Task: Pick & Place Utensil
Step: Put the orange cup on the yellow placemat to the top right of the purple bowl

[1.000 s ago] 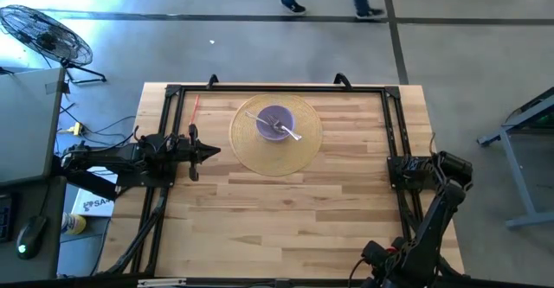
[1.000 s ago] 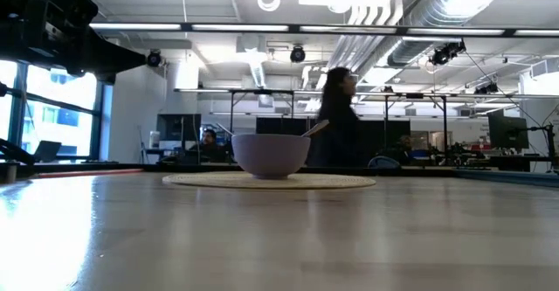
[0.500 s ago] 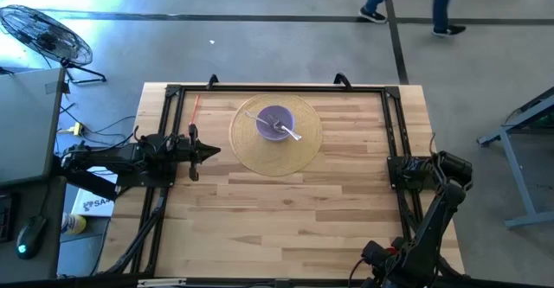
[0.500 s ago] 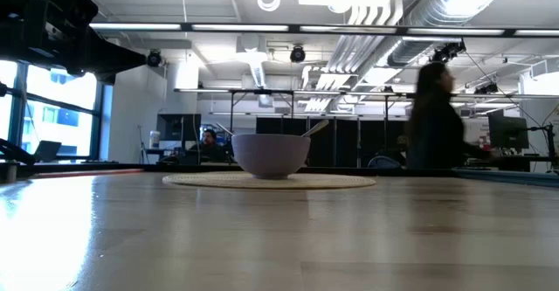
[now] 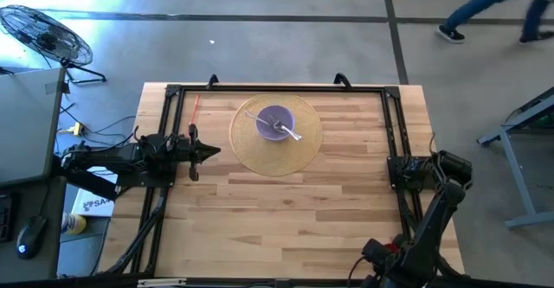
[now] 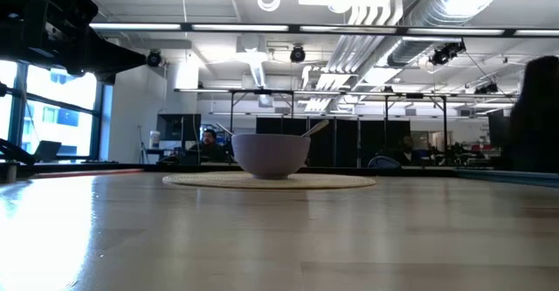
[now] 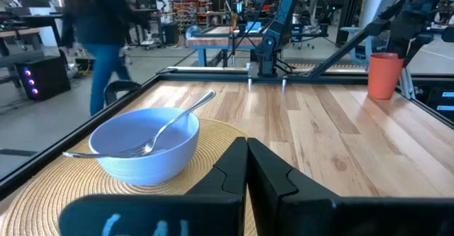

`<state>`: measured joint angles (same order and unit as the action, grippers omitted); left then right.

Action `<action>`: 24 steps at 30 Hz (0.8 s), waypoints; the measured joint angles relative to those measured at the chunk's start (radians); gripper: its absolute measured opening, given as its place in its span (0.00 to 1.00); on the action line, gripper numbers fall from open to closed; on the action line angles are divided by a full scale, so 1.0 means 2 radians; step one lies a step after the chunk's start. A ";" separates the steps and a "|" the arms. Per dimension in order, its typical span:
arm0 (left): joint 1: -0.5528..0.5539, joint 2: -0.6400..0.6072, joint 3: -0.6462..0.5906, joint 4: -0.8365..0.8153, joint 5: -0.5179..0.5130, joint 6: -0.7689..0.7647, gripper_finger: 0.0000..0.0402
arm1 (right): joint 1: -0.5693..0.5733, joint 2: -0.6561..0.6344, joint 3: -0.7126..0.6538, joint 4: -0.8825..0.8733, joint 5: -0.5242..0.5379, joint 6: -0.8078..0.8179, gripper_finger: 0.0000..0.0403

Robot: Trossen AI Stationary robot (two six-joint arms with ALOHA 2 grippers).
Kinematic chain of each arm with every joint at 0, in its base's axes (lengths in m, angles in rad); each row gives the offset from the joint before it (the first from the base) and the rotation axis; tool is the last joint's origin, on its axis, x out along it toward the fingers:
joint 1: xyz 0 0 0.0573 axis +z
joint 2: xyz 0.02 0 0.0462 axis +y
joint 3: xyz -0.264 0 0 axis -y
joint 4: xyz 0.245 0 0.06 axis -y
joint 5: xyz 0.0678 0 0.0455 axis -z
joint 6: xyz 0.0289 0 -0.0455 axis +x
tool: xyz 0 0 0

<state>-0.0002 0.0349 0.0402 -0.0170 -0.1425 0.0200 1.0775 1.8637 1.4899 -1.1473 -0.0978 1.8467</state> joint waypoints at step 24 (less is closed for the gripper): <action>0.000 0.000 0.000 0.000 0.000 0.000 0.00 | -0.120 -0.012 0.021 -0.135 0.047 -0.236 0.01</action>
<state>-0.0005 0.0347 0.0401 -0.0172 -0.1425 0.0204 0.8371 1.8398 1.5322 -1.4178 -0.0036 1.3738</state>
